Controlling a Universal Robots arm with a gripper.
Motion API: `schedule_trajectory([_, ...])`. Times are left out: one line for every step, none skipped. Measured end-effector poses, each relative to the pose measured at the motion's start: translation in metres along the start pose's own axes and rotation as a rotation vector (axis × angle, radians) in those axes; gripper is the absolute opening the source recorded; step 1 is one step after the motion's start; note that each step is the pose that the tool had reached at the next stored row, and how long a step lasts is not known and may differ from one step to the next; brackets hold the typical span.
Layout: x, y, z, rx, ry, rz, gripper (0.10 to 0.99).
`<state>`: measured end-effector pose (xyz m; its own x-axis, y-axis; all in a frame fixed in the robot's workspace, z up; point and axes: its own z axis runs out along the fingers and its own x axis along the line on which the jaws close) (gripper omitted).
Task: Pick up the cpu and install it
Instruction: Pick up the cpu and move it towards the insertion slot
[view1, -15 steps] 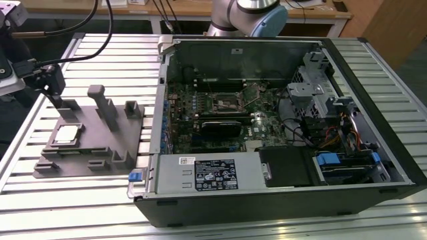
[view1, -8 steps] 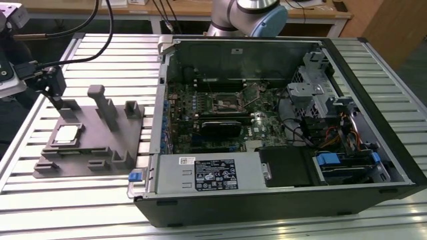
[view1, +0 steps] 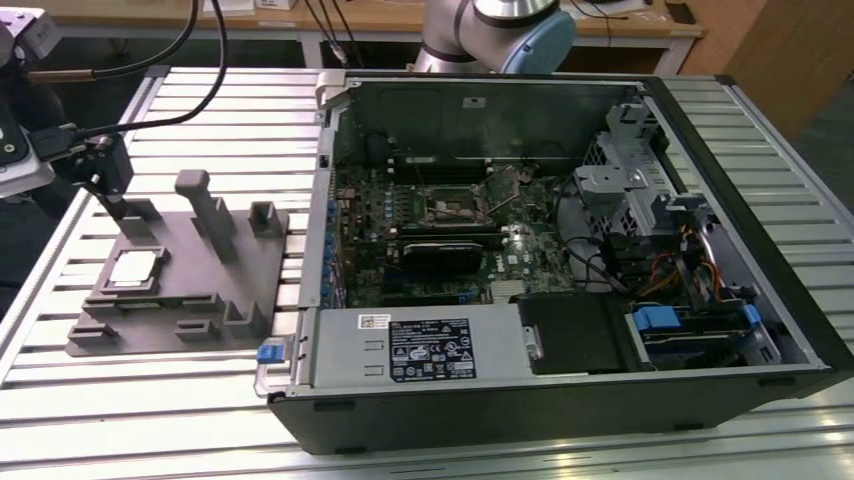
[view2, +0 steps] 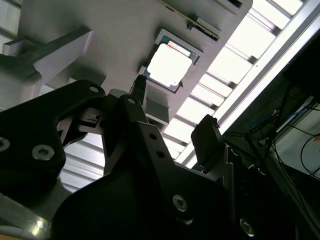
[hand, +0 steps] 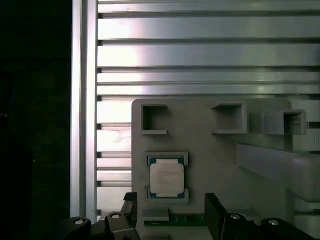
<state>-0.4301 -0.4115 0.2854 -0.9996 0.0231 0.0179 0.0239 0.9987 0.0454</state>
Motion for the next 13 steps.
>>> schedule_trajectory([0.0,0.0,0.0003,0.0,0.0,0.0,0.647])
schedule_trajectory([0.0,0.0,0.0006,0.0,0.0,0.0,0.647])
schedule_trajectory([0.0,0.0,0.0009,0.0,0.0001,0.0,0.647])
schedule_trajectory([0.0,-0.0001,0.0013,0.0,0.0,0.0,0.647])
schedule_trajectory([0.0,-0.0001,0.0016,0.0,0.0001,0.0,0.647])
schedule_trajectory([0.0,-0.0001,0.0017,0.0,0.0002,0.0,0.647])
schedule_trajectory([0.0,-0.0001,0.002,0.0,0.0001,0.0,0.647])
schedule_trajectory([0.0,-0.0001,0.0022,0.0,0.0001,0.0,0.647])
schedule_trajectory([0.0,-0.0001,0.0025,0.0,0.0001,0.0,0.647])
schedule_trajectory([0.0,-0.0001,0.0028,0.0,0.0,0.0,0.647])
schedule_trajectory([-0.0001,-0.0001,0.0032,0.0,0.0,0.0,0.647])
schedule_trajectory([-0.0001,-0.0002,0.0036,0.0,0.0,0.0,0.647])
schedule_trajectory([-0.0001,-0.0002,0.004,0.0,0.0001,-0.001,0.647])
